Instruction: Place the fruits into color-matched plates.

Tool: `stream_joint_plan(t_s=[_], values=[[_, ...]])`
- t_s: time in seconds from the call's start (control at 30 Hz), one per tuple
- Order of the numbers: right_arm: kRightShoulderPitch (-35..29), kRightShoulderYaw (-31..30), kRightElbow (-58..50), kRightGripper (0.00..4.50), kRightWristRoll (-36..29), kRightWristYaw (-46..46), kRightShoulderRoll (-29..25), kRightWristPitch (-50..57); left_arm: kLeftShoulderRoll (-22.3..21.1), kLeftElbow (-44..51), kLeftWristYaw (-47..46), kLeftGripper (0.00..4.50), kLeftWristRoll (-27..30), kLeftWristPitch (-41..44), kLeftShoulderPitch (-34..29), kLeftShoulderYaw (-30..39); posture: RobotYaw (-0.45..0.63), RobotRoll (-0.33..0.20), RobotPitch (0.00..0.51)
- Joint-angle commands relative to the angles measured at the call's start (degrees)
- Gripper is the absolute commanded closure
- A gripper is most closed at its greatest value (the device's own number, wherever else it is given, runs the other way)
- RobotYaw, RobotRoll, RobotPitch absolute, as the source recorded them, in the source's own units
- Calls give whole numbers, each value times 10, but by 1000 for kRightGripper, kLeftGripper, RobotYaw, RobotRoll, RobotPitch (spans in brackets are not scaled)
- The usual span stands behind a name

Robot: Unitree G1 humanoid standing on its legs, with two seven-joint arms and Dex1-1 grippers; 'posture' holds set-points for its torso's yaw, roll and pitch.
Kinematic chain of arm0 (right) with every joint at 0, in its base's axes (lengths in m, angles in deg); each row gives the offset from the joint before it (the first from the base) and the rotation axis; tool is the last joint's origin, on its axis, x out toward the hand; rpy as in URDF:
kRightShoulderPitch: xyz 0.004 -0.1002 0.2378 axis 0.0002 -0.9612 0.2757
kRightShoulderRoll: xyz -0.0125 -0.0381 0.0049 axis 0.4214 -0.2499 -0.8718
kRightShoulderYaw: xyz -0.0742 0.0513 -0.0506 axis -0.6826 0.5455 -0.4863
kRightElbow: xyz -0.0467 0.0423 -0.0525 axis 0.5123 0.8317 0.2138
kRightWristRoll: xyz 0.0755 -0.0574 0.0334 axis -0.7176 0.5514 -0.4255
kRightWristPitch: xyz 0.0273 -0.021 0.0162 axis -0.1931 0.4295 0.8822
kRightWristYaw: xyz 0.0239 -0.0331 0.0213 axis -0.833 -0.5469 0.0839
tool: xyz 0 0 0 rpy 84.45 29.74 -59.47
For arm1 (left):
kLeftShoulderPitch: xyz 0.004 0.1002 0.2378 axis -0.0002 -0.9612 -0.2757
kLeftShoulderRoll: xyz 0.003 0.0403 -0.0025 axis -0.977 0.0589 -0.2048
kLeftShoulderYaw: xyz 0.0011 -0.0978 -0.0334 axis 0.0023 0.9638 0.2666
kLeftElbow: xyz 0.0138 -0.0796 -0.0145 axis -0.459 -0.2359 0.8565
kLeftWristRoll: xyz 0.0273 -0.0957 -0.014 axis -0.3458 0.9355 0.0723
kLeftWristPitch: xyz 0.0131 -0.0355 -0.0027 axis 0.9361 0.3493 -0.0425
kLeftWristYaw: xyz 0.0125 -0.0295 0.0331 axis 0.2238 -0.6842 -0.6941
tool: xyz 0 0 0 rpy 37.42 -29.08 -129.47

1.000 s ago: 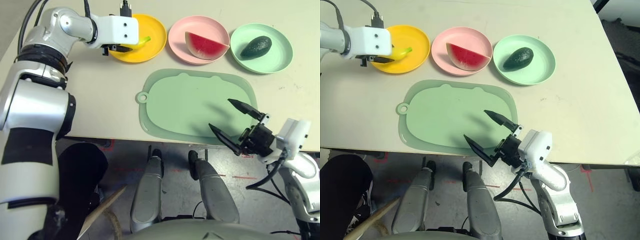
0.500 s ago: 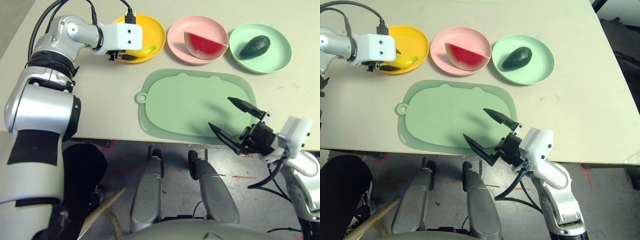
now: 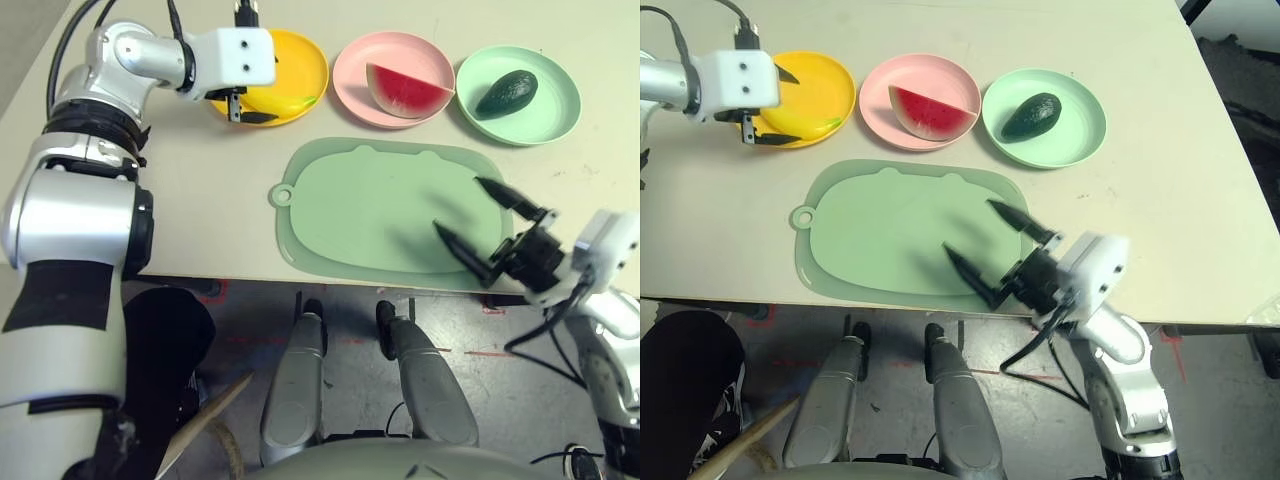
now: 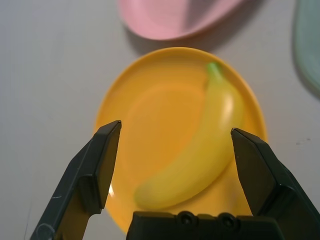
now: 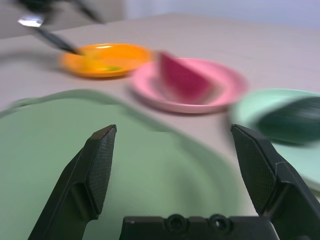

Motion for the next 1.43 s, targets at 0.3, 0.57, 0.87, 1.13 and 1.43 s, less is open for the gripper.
stream_joint_plan(t_s=[0.3,0.57,0.87,1.13,1.43], values=[[68,163,302,0,-32,51,-106,12,-84,64,13,16,160,134,-79,165,-63,0,429],[123,181,503,0,-38,166,-136,-26,-74,221,-98,16,272,259,-253,278,-84,0,440],[211,178,670,0,-25,254,-175,-73,-9,469,-234,16,336,379,-510,345,-82,0,446],[269,169,754,0,-12,304,-189,-110,43,627,-332,16,385,468,-663,405,-54,0,448],[287,167,789,0,-7,336,-190,-118,51,654,-367,16,382,474,-690,402,-48,0,446]])
